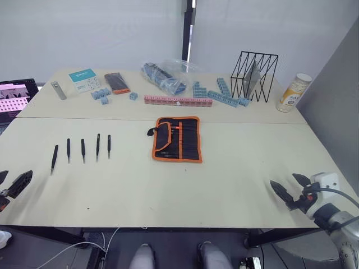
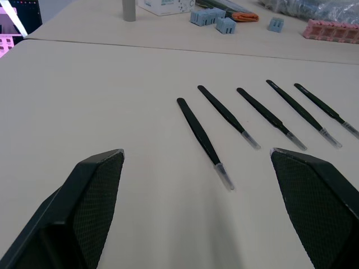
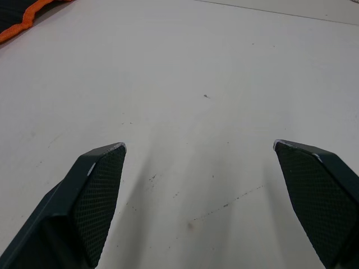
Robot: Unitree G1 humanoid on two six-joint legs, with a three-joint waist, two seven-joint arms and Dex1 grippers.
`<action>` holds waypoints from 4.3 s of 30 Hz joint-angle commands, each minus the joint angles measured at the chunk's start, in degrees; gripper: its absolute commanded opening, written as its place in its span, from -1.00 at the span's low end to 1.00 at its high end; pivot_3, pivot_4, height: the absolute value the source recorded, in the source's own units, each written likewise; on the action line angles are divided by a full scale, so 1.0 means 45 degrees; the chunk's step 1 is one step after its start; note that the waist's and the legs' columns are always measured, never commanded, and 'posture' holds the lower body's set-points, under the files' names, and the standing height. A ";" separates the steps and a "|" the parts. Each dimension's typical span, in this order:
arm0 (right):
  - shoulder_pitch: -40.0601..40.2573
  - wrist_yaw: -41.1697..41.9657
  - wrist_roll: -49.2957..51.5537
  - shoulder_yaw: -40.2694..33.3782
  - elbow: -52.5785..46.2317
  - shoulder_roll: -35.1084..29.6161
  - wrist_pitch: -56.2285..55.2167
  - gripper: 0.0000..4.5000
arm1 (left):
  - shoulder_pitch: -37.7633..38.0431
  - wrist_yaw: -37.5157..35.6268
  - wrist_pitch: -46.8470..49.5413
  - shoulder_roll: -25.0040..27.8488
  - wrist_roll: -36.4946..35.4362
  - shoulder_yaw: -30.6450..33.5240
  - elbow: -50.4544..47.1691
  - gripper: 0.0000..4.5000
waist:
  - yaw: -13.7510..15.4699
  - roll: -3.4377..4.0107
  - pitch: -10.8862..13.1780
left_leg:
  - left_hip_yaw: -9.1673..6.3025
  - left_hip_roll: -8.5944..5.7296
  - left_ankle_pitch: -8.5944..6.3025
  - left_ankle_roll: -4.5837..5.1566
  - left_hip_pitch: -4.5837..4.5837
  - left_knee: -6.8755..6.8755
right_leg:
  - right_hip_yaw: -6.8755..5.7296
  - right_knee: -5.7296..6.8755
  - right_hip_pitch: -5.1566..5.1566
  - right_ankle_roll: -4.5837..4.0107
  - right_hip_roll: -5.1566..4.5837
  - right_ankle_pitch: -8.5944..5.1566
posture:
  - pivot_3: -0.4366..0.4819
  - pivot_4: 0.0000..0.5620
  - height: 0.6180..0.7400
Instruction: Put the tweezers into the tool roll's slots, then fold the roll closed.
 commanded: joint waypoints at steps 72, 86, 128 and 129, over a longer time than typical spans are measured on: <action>-1.2385 -0.6080 -0.0825 0.7990 0.6294 1.0367 0.2976 -0.99 | 0.2348 0.1236 0.3752 -0.2544 -0.3004 -0.2842 -1.2417 1.00 | -0.0334 0.0008 0.0003 | 0.0004 0.0046 0.0074 0.0130 -0.0045 0.0041 | 0.0001 0.0156 -0.0099 -0.0023 0.0047 0.0005 | -0.05 -0.47 0.44; -1.2400 -0.2403 -0.2663 0.9504 0.4505 0.6563 0.3121 -0.99 | 0.2094 0.1175 0.3617 -0.2657 -0.2668 -0.3495 -1.2163 1.00 | -0.0236 0.0016 0.0008 | 0.0002 0.0048 0.0075 0.0134 -0.0114 0.0036 | 0.0003 0.0176 -0.0171 -0.0025 0.0058 0.0016 | -0.05 -0.47 0.44; -0.7019 0.3123 -0.5949 1.0062 -0.3117 -0.0883 0.0091 -1.00 | -1.2795 -0.8277 -0.7944 -0.3896 0.4925 -1.3304 0.4833 0.16 | 0.0010 0.0013 0.0011 | -0.0016 0.0041 0.0074 0.0140 -0.0190 0.0080 | 0.0015 0.0164 -0.0183 0.0122 0.0091 0.0094 | -0.05 -0.47 0.44; -0.6981 0.3121 -0.5947 1.0033 -0.3164 -0.0897 0.0144 -1.00 | -1.2800 -0.8277 -0.8048 -0.3826 0.4903 -1.3429 0.4838 0.04 | 0.0012 0.0013 0.0011 | -0.0016 0.0041 0.0074 0.0140 -0.0190 0.0081 | 0.0015 0.0166 -0.0184 0.0122 0.0092 0.0094 | -0.05 -0.47 0.44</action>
